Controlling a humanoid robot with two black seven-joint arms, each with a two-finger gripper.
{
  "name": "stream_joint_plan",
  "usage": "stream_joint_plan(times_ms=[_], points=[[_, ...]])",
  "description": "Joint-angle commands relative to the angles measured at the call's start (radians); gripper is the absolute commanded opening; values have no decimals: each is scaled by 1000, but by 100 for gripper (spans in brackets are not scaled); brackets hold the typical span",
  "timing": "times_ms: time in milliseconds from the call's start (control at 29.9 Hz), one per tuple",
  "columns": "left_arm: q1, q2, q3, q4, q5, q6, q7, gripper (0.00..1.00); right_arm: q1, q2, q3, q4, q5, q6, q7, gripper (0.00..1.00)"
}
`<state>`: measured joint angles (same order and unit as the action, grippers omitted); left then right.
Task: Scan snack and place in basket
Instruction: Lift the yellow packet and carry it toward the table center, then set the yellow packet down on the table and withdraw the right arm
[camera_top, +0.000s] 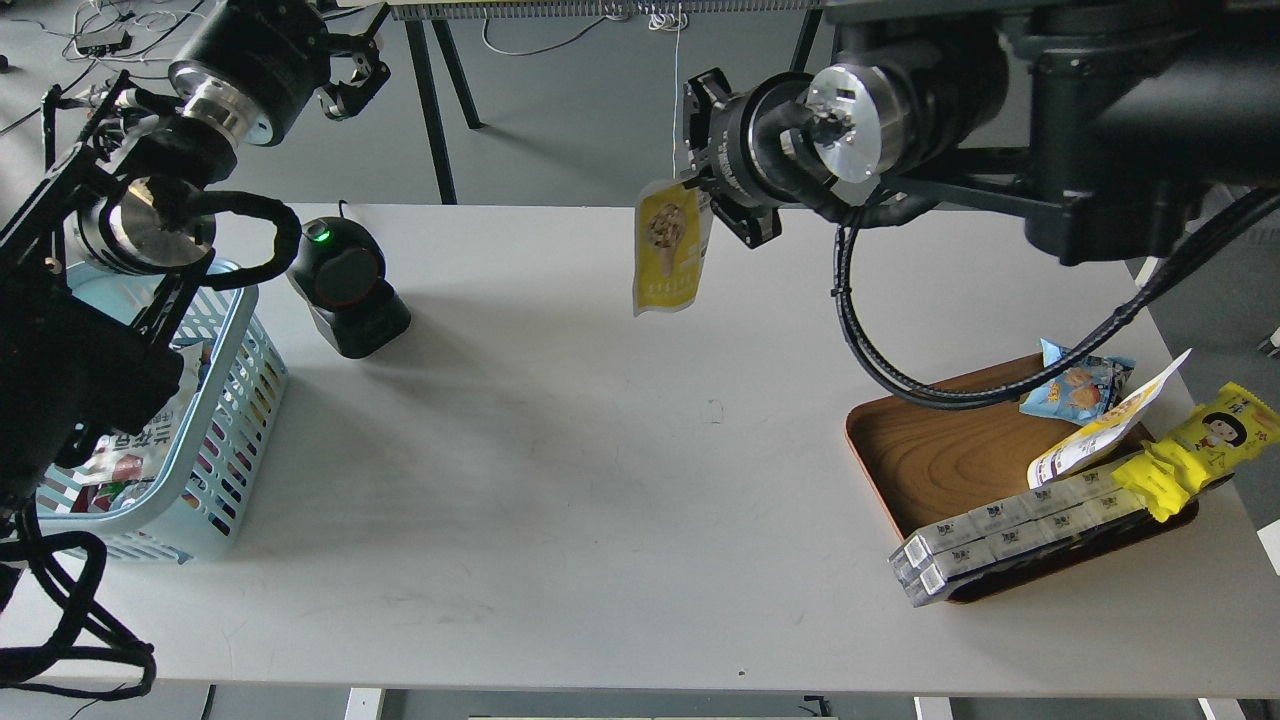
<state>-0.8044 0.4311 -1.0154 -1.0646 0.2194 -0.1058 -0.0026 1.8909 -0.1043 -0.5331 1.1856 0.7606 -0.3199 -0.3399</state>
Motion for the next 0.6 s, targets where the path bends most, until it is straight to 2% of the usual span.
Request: stream_joint_plan(times_ms=[0, 134, 467, 534, 568], points=[[-3, -2, 1, 0, 0, 0, 1, 100, -45, 63, 4, -26, -1, -16, 6, 0], [-4, -2, 1, 0, 0, 0, 0, 100, -98, 104, 16, -58, -9, -18, 9, 0], [-4, 0, 1, 0, 0, 2, 0, 100, -197, 104, 36, -115, -58, -22, 9, 3], [-4, 0, 0, 0, 0, 2, 0, 100, -200, 104, 36, -116, -58, -22, 9, 11], [-4, 0, 0, 0, 0, 2, 1, 100, -200, 104, 35, -116, -58, -22, 9, 23]])
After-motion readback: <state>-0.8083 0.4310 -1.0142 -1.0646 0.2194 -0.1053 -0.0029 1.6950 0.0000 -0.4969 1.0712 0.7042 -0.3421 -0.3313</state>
